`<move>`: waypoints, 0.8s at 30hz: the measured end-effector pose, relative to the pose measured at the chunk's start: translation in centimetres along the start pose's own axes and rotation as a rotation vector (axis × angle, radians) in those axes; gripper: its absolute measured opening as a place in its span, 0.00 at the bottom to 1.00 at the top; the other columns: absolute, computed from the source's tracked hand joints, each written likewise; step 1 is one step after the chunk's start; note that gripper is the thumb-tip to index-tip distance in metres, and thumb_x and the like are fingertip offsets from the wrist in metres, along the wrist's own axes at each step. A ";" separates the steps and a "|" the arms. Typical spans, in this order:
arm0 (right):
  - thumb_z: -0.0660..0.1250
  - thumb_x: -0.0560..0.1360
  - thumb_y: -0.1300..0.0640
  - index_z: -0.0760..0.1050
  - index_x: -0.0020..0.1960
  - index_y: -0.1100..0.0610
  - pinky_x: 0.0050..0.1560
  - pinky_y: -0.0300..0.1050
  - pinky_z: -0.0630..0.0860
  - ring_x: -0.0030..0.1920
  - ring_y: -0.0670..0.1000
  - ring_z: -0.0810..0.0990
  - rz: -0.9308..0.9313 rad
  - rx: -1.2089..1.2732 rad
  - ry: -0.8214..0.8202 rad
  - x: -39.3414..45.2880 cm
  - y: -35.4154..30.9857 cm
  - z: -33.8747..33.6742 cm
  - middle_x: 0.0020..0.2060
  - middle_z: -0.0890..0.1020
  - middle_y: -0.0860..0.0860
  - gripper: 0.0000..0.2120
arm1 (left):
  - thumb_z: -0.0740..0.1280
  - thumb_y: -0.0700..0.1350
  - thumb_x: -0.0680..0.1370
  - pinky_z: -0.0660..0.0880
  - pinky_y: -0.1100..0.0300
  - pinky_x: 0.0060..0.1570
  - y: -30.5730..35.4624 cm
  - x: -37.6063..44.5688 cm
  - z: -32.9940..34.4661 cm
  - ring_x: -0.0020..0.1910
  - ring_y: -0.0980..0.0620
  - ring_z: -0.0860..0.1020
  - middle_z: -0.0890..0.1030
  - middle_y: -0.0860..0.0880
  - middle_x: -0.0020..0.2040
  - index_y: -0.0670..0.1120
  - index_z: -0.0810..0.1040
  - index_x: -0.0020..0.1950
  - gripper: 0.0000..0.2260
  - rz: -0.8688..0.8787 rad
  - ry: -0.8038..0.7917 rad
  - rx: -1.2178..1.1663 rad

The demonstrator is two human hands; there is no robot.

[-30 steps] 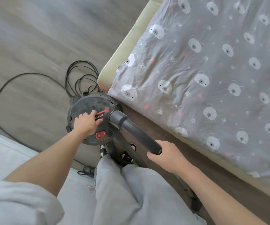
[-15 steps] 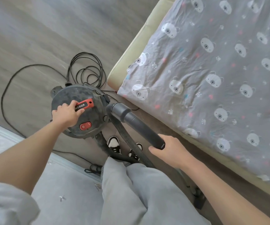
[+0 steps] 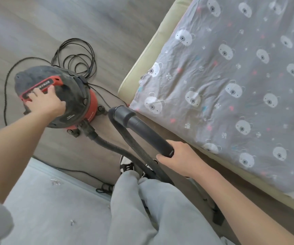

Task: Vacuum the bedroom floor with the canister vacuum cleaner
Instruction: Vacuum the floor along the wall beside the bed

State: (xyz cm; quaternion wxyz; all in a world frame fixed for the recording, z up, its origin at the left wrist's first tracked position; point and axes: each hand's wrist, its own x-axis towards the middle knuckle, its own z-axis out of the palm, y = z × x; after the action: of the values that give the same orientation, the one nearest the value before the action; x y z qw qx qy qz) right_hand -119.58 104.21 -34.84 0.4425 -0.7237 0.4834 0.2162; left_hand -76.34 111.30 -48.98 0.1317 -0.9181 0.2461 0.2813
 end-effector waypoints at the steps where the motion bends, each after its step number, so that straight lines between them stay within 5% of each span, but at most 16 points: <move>1: 0.65 0.69 0.39 0.73 0.47 0.42 0.40 0.48 0.80 0.38 0.45 0.79 0.003 0.005 -0.005 -0.4 -0.2 -0.2 0.36 0.79 0.42 0.10 | 0.67 0.54 0.79 0.62 0.35 0.71 1.4 -2.0 -0.2 0.74 0.30 0.61 0.62 0.32 0.76 0.49 0.60 0.79 0.31 0.055 -0.006 -0.022; 5: 0.66 0.68 0.43 0.71 0.40 0.43 0.34 0.44 0.73 0.34 0.46 0.76 0.019 0.034 -0.023 -2.6 -0.6 -1.7 0.33 0.78 0.44 0.06 | 0.58 0.53 0.84 0.71 0.41 0.64 7.8 -11.9 -3.3 0.67 0.35 0.73 0.76 0.38 0.68 0.50 0.72 0.74 0.20 0.426 0.022 -0.212; 8: 0.66 0.67 0.44 0.69 0.37 0.42 0.33 0.42 0.70 0.33 0.46 0.75 0.029 0.072 -0.020 -5.3 -0.3 -3.6 0.33 0.77 0.45 0.06 | 0.51 0.60 0.84 0.74 0.51 0.50 12.1 -19.9 -8.1 0.53 0.47 0.80 0.84 0.48 0.54 0.51 0.81 0.60 0.23 0.754 0.031 -0.387; 11: 0.67 0.66 0.44 0.70 0.36 0.41 0.33 0.42 0.70 0.32 0.46 0.76 0.017 0.151 0.010 -9.1 0.8 -6.5 0.31 0.77 0.43 0.06 | 0.48 0.67 0.83 0.76 0.54 0.44 16.1 -27.5 -12.5 0.42 0.52 0.81 0.85 0.52 0.43 0.53 0.82 0.51 0.27 1.042 -0.191 -0.150; 14: 0.70 0.65 0.38 0.70 0.36 0.46 0.33 0.40 0.67 0.29 0.43 0.72 0.013 0.233 0.079 -14.8 3.2 -9.5 0.29 0.75 0.41 0.14 | 0.51 0.73 0.78 0.70 0.57 0.36 20.0 -34.7 -15.0 0.33 0.57 0.75 0.77 0.54 0.33 0.57 0.74 0.39 0.25 1.195 -0.242 0.179; 20: 0.75 0.61 0.35 0.72 0.39 0.49 0.33 0.38 0.65 0.29 0.41 0.70 0.080 0.416 0.349 -24.3 9.0 -12.2 0.31 0.75 0.42 0.21 | 0.55 0.79 0.70 0.74 0.54 0.39 26.8 -44.1 -16.7 0.36 0.54 0.77 0.78 0.56 0.35 0.56 0.74 0.42 0.27 1.449 -0.282 0.575; 24: 0.77 0.60 0.37 0.73 0.41 0.49 0.34 0.38 0.69 0.32 0.43 0.75 0.191 0.501 0.454 -27.3 9.4 -11.7 0.35 0.79 0.44 0.21 | 0.59 0.72 0.75 0.64 0.59 0.33 29.0 -47.8 -16.7 0.34 0.57 0.74 0.76 0.56 0.34 0.56 0.72 0.43 0.19 1.620 -0.354 0.700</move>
State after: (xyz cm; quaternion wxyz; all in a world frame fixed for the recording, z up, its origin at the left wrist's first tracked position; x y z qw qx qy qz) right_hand -141.24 106.85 -12.68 0.4656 -0.5738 0.6728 -0.0351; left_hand -118.48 98.55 -10.75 0.2011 -0.3139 0.8656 0.3343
